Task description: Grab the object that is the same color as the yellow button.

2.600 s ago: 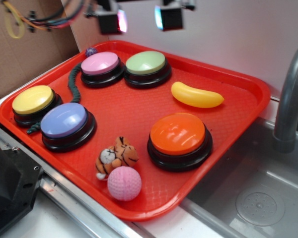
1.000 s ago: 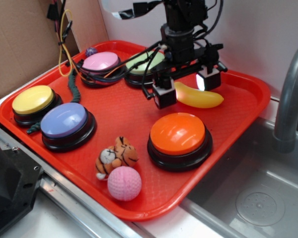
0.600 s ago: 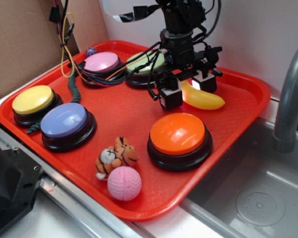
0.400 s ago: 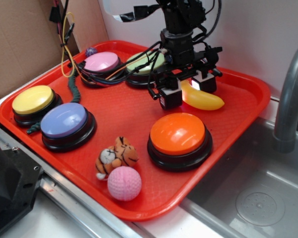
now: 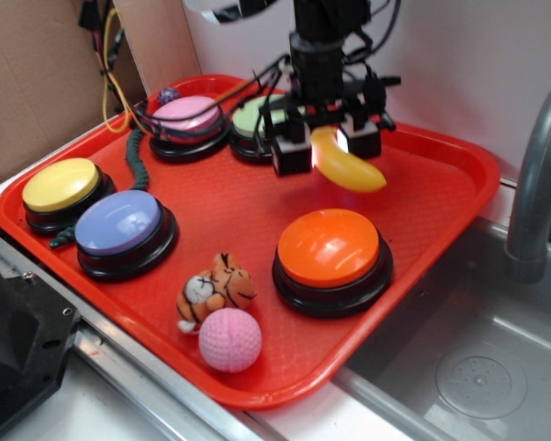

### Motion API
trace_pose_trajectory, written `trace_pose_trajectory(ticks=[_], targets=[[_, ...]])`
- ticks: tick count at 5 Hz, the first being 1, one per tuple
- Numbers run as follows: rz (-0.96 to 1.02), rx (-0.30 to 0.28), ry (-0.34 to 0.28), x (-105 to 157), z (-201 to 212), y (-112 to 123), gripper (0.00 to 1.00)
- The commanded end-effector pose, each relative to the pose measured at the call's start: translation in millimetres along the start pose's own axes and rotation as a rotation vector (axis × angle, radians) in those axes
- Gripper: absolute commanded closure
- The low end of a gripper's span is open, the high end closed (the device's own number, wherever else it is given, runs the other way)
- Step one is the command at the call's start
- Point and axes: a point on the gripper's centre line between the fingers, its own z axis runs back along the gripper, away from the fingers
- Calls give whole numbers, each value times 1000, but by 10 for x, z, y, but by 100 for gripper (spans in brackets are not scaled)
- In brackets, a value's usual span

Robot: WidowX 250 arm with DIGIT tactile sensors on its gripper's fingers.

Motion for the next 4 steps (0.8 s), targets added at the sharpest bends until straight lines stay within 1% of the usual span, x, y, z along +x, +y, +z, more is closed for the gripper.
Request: trace_pose_trajectory(ticks=[1, 2, 3, 4], targets=[[-387, -88, -88, 265, 802, 169, 100], [-431, -97, -92, 327, 1018, 402, 100], [-552, -48, -61, 304, 1182, 657, 100], [-575, -32, -59, 267, 1216, 913, 100]])
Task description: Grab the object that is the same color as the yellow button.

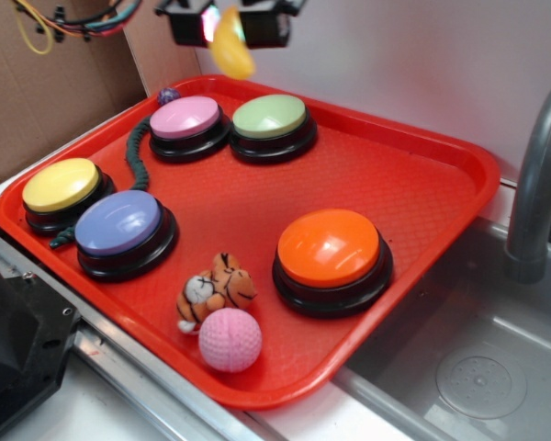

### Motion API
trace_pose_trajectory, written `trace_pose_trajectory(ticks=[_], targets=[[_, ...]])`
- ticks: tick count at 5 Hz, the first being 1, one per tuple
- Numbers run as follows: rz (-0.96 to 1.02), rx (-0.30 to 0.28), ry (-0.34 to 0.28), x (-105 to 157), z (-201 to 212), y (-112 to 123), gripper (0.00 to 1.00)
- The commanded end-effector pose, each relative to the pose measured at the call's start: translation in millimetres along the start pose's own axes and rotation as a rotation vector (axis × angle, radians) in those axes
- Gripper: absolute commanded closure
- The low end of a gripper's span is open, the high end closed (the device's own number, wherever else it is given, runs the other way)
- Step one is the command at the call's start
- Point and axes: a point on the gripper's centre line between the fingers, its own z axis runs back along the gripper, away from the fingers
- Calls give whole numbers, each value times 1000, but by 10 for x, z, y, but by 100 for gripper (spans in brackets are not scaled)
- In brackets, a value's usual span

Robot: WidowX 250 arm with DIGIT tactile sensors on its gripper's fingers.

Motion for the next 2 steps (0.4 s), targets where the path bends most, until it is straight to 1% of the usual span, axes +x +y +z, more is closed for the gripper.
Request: trace_pose_trajectory(ticks=[1, 2], targets=[[-49, -26, -47, -136, 157, 414, 100], [5, -1, -24, -238, 157, 556, 100]])
